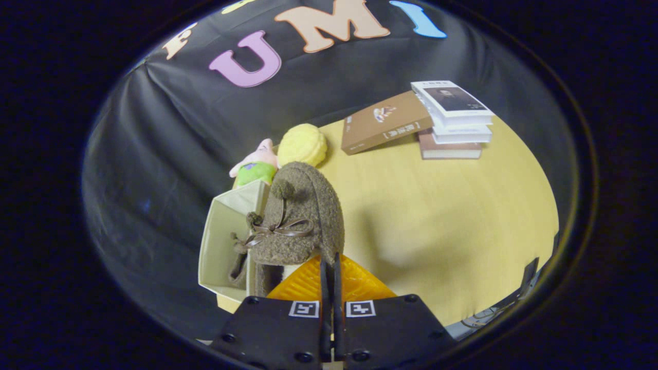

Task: Open the storage box then place both shoes into the box .Put the left shoe in first, then the right shoe, with the right side of both shoes facing outward in a uniform manner.

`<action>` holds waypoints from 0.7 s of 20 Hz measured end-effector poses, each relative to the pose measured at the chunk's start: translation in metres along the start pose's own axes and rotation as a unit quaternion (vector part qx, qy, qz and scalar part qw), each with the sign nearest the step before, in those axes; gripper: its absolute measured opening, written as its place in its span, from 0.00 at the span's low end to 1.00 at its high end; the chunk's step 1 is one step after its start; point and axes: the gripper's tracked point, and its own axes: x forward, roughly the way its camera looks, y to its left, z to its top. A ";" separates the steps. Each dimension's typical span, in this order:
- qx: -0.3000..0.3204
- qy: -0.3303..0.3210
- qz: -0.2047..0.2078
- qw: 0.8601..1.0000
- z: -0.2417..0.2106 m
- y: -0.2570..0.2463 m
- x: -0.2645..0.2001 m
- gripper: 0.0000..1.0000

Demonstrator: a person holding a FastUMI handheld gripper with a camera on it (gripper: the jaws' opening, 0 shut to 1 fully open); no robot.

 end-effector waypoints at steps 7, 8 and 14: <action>-0.034 0.002 0.041 0.999 0.002 0.103 0.004 0.05; -0.035 0.004 0.045 0.998 0.000 0.114 0.008 0.05; -0.032 0.012 0.029 0.999 -0.012 0.146 0.044 0.05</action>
